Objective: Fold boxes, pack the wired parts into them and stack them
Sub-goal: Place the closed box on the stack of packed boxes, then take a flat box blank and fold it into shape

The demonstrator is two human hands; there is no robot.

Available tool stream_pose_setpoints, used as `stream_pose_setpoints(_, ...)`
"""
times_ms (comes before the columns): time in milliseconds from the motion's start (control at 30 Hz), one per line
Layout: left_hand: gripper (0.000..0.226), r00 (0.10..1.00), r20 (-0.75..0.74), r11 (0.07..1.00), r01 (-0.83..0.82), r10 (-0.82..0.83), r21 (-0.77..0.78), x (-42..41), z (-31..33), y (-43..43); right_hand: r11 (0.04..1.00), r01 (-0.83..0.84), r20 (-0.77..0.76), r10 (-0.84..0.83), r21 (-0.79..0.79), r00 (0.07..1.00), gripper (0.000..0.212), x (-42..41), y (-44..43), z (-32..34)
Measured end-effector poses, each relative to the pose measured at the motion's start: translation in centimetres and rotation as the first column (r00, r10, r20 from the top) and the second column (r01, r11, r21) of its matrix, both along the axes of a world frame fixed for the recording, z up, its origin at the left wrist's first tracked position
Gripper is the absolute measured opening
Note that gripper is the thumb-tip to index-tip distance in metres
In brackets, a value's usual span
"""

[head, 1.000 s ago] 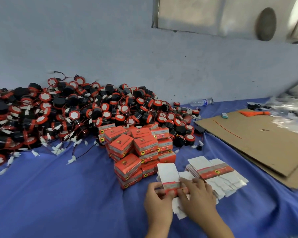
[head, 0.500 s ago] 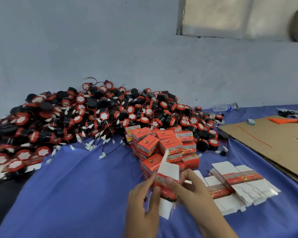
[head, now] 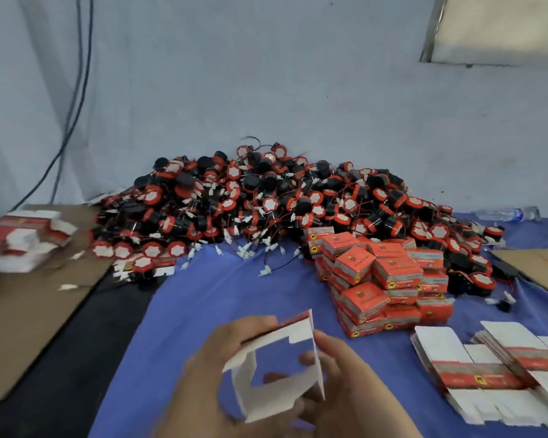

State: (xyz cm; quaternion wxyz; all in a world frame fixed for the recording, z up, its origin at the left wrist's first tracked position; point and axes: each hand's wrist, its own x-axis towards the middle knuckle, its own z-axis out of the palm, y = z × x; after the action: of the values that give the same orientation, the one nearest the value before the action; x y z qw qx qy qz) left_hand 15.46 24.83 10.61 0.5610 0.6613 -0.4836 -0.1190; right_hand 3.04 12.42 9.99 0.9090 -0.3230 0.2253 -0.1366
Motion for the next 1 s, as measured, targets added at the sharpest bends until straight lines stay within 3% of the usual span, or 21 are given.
stream_pose_setpoints(67,0.059,0.977,0.212,0.998,-0.015,0.001,0.065,1.7,-0.8,1.4,0.982,0.086,-0.021,-0.091,-0.167,0.996,0.077,0.4,0.0,0.4)
stream_pose_setpoints(133,0.057,0.943,0.330,0.996,0.005,-0.036,0.093,2.5,-1.3,2.4,0.941,0.034,-0.033,-0.048,-0.335,0.998,0.095,0.7,-0.1,1.2)
stream_pose_setpoints(233,0.055,0.952,0.302,0.995,0.027,-0.056,0.098,3.3,-1.7,3.0,0.922,-0.173,-0.045,0.167,-0.346,0.985,0.061,0.2,0.2,1.7)
stream_pose_setpoints(333,0.085,0.928,0.369,0.980,-0.034,-0.042,0.196,3.9,-1.7,3.7,0.905,-0.239,-0.106,0.215,-0.353,0.971,0.053,-0.2,-0.1,1.2)
stream_pose_setpoints(467,0.079,0.975,0.002,0.952,0.216,-0.222,0.218,3.6,-0.5,4.1,0.893,-0.245,-0.180,0.189,-0.378,0.965,0.033,-0.5,-0.4,1.4)
stream_pose_setpoints(500,0.077,0.969,-0.017,0.946,0.245,-0.248,0.212,3.6,-0.5,4.2,0.888,-0.239,-0.207,0.169,-0.392,0.964,0.026,-0.8,-0.5,1.3)
stream_pose_setpoints(600,0.076,0.960,-0.075,0.946,0.281,-0.272,0.165,3.4,-1.1,4.1,0.865,-0.239,-0.270,0.126,-0.442,0.955,0.031,-1.4,-0.9,1.1)
stream_pose_setpoints(733,0.080,0.980,-0.098,0.984,0.176,-0.174,0.019,2.1,-1.9,2.9,0.714,-0.342,-0.380,0.114,-0.611,0.918,0.032,-1.3,0.1,1.4)
stream_pose_setpoints(833,0.066,0.999,-0.049,0.996,0.005,-0.009,-0.092,1.0,-2.0,2.0,0.627,-0.387,-0.412,0.114,-0.676,0.904,0.026,-1.0,1.1,1.3)
stream_pose_setpoints(1000,0.069,0.999,0.031,0.999,-0.025,0.024,0.026,0.1,-1.9,1.6,0.352,-0.376,-0.443,-0.132,-0.858,0.887,0.024,-0.7,1.8,-0.1)
